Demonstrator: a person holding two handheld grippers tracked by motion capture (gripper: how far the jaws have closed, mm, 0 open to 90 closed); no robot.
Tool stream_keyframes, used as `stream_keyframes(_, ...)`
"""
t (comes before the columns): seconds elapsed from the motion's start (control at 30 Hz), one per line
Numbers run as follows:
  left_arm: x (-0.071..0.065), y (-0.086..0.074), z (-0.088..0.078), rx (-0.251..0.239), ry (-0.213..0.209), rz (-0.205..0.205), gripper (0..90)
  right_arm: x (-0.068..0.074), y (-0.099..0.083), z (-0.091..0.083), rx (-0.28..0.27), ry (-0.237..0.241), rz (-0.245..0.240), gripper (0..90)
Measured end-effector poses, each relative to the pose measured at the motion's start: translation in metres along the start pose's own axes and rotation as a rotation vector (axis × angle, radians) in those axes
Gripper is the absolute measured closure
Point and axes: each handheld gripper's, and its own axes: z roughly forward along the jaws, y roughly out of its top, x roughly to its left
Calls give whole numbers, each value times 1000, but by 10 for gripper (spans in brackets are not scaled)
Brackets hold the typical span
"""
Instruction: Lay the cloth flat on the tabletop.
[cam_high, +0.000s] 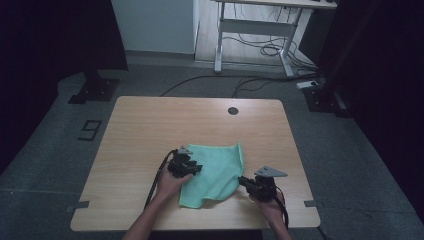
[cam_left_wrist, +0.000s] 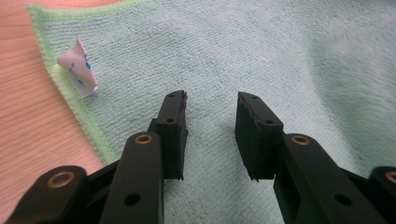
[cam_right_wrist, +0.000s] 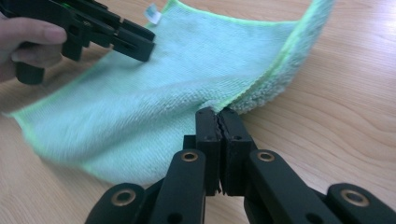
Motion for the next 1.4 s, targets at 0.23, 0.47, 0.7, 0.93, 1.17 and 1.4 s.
stream_keyframes(0.23, 8, -7, -9, -5, 20, -24, 630, -12, -3, -7, 11, -52, 24, 827)
stream_keyframes(0.47, 13, -13, -15, -21, 30, -39, 630, -11, -18, -13, 2, 28, 69, 598)
stream_keyframes(0.7, 16, -15, -17, -26, 28, -42, 629, 0, -22, 3, 87, 5, 52, 443)
stream_keyframes(0.93, 17, -16, -18, -34, 18, -48, 625, 3, -23, 17, 130, 12, 4, 776)
stream_keyframes(1.17, 16, -19, -18, -46, 27, -52, 616, 26, 19, 10, 74, 45, -73, 831)
stream_keyframes(1.4, 17, -19, -19, -50, 22, -56, 613, 55, 43, 68, 167, 123, -132, 795)
